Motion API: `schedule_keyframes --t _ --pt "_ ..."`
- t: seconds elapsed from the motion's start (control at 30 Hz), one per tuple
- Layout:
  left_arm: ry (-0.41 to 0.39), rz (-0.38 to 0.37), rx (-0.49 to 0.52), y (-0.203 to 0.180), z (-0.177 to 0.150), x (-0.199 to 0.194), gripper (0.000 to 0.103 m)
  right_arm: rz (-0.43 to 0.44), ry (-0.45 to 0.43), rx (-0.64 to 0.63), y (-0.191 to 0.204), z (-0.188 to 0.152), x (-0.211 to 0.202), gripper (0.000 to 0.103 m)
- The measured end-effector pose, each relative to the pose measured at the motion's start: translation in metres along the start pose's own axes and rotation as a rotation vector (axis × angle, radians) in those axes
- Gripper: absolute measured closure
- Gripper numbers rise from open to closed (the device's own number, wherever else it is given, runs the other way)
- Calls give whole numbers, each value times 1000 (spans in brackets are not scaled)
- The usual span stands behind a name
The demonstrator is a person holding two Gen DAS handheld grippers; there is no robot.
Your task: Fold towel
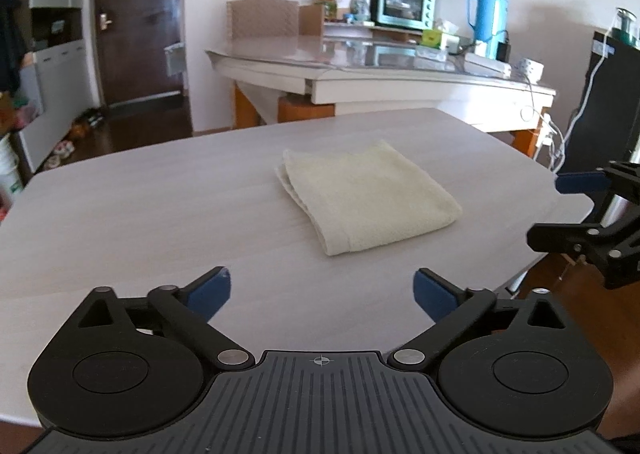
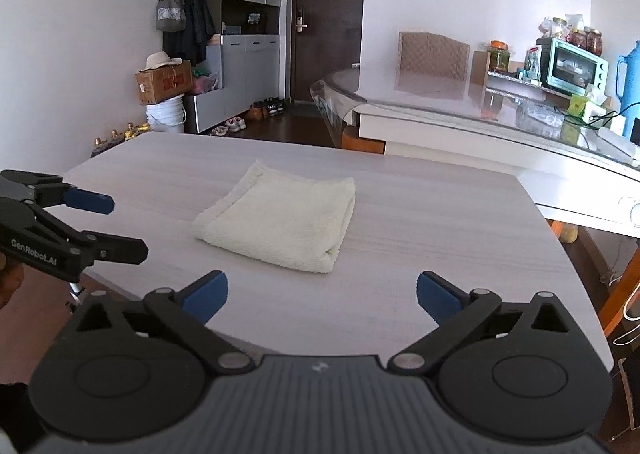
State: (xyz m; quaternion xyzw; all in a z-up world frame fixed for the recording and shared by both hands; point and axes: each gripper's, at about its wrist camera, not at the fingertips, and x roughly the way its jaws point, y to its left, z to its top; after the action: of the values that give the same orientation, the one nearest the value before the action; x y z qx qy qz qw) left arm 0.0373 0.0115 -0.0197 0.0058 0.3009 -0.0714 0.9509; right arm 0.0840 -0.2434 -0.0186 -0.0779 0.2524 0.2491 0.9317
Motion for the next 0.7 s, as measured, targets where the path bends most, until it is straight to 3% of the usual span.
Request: schedule_keyframes --t 0.27,0.7 --pt "0 44 -8 -7 -5 -21 0 -5 -34 17 7 0 -25 1" --pt "-26 36 -3 -14 -4 -35 0 8 -19 20 13 -4 -27 0"
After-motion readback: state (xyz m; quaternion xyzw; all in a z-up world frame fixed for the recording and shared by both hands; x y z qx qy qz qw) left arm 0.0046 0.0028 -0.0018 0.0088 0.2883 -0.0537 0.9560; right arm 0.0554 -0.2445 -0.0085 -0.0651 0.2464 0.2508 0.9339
